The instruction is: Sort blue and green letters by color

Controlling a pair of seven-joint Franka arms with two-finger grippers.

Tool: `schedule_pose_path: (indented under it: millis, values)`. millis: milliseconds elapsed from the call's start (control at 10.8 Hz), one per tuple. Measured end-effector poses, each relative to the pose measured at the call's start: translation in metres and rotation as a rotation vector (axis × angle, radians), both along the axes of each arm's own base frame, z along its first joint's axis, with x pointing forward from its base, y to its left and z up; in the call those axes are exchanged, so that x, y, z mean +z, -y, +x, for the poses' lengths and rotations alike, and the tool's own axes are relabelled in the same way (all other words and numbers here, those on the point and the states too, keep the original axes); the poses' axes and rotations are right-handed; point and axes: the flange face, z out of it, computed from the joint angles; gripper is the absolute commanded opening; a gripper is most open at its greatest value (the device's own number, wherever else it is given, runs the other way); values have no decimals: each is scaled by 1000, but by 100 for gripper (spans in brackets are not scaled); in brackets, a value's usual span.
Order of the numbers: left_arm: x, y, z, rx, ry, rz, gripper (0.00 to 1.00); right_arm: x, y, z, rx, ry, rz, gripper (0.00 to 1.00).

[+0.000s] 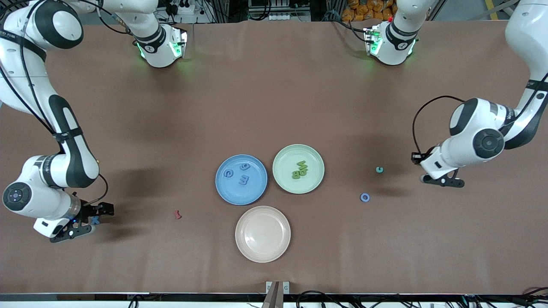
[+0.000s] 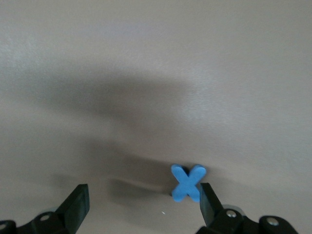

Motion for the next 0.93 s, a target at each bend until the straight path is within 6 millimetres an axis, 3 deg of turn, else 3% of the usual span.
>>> schedule_pose_path:
  millis: [186, 279, 557, 650, 743, 836, 929]
  values:
    - [32, 80, 10, 37, 15, 37, 0, -10, 0, 0, 0, 10, 7, 100]
    - [38, 117, 7, 59, 24, 44, 0, -12, 3, 1, -4, 21, 8, 100]
    - [28, 193, -3, 137, -1, 9, 0, -14, 15, -1, -32, 25, 21, 100]
    - [17, 218, -9, 177, -19, 10, 0, -15, 17, -2, -36, 26, 22, 100]
    - [2, 243, -17, 209, -35, 23, 0, -15, 18, -2, -37, 26, 23, 93]
    - [-11, 271, -29, 245, -52, 19, 0, -16, 19, -2, -38, 27, 23, 54]
    - [-20, 299, -39, 292, -57, 4, 0, -16, 19, -2, -39, 28, 24, 1]
